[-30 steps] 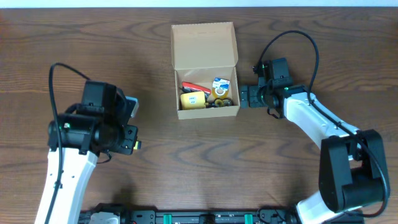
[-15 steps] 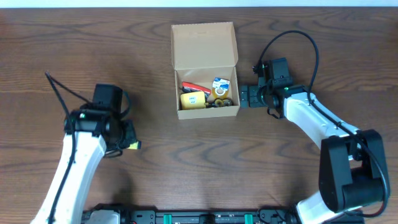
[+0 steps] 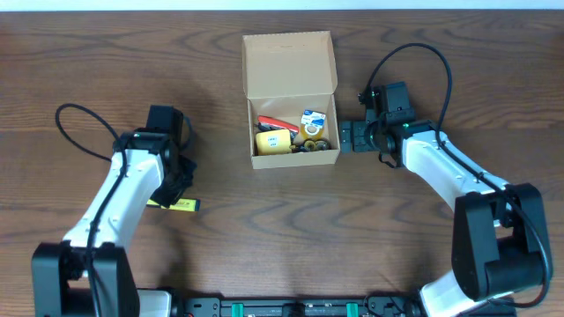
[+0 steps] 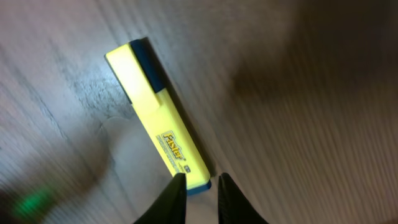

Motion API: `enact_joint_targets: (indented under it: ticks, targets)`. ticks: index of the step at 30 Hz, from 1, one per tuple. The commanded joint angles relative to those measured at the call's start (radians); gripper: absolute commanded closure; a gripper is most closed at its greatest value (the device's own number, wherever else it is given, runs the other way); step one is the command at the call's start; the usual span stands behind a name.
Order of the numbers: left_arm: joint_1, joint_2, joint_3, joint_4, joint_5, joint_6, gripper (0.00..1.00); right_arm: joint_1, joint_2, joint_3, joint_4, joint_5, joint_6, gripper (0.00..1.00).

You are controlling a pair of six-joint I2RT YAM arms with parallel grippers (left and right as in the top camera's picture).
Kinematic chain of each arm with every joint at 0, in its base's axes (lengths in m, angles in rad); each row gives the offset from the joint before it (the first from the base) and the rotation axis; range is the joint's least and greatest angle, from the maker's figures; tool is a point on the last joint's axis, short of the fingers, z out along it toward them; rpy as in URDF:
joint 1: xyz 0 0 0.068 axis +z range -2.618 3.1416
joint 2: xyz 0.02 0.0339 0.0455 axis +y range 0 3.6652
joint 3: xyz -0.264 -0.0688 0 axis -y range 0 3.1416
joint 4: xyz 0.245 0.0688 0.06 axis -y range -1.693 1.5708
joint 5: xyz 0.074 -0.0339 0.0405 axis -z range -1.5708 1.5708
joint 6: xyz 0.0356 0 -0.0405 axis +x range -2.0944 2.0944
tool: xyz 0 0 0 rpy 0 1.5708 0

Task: Pack container
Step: 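Lower the left gripper and grasp the yellow highlighter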

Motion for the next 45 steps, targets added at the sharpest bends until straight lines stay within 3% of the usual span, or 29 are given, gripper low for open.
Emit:
enact_joint_targets:
  ticks: [1,3,9,12,25,33,40,45]
  targets:
    - [0.004,0.039,-0.01,-0.003,-0.04,-0.185,0.82,-0.003,0.009,-0.002,-0.001,0.001,-0.014,0.01]
    - [0.004,0.052,-0.01,-0.004,-0.044,-0.214,0.76,-0.003,0.009,-0.002,-0.001,0.001,-0.014,0.01]
    - [0.004,0.061,-0.029,-0.008,-0.044,-0.316,0.69,-0.003,0.009,-0.002,-0.001,0.0,-0.014,0.01]
    - [0.004,0.061,-0.061,-0.006,-0.045,-0.377,0.57,-0.003,0.009,-0.002,-0.001,0.001,-0.014,0.01]
    - [0.004,0.061,-0.157,0.127,-0.079,-0.387,0.43,-0.003,0.009,-0.002,-0.001,0.001,-0.014,0.01]
    - [0.004,0.061,-0.201,0.191,-0.082,-0.388,0.45,-0.003,0.009,-0.002,-0.001,0.001,-0.014,0.01]
    - [0.009,0.061,-0.201,0.192,-0.093,-0.388,0.71,-0.003,0.009,-0.002,-0.001,0.001,-0.014,0.01]
    - [0.009,0.061,-0.201,0.194,-0.092,-0.388,0.82,-0.003,0.009,-0.002,-0.001,0.001,-0.014,0.01]
